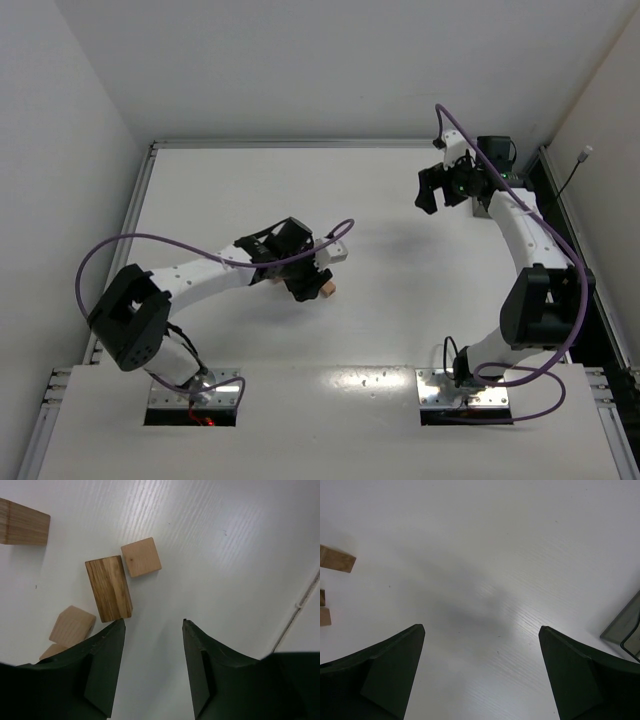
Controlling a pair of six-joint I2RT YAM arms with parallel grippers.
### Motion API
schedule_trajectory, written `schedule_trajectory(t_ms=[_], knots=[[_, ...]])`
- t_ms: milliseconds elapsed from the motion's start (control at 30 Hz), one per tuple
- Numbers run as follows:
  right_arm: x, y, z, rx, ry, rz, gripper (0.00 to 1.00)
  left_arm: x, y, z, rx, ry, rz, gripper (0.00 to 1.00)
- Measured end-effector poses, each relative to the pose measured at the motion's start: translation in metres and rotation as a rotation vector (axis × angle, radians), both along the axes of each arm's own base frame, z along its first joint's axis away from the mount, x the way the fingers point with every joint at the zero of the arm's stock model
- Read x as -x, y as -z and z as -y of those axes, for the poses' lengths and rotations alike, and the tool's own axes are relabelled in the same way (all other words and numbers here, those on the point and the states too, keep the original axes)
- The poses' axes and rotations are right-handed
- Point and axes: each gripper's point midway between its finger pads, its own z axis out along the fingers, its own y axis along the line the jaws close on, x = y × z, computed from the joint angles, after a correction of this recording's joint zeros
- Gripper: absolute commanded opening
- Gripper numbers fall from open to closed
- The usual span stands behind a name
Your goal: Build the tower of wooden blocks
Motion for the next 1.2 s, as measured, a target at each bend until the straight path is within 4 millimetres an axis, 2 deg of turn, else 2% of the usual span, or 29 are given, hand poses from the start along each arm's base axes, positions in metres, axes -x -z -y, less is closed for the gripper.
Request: schedule_trajectory(t_ms=[367, 600, 667, 967, 1033, 1100, 1200], knots=[[0.002, 0.002, 0.0, 0.001, -0.001, -0.012, 0.95, -0.018, 0.03, 0.003, -0.055, 0.003, 0.027, 0.44], [0.004, 0.003, 0.0, 0.001, -0.001, -0.02, 0.95, -0.035, 0.033, -0.005, -0.068, -0.041, 0.057, 0.43], [0.004, 0.003, 0.0, 0.001, -0.001, -0.022, 0.95, -0.04, 0.035, -0.008, -0.072, -0.056, 0.061, 0.4], [0.004, 0.003, 0.0, 0.001, -0.001, -0.022, 0.92, -0.042, 0.045, -0.013, -0.091, -0.07, 0.039, 0.39], [0.004, 0.003, 0.0, 0.001, -0.001, -0.022, 0.92, -0.041, 0.045, -0.012, -0.086, -0.064, 0.033, 0.35], [0.004, 0.003, 0.0, 0.001, -0.001, -0.022, 0.91, -0.04, 0.046, -0.012, -0.082, -0.06, 0.028, 0.25], [0.004, 0.003, 0.0, 0.001, -0.001, -0.022, 0.9, -0.04, 0.046, -0.01, -0.076, -0.056, 0.027, 0.19]])
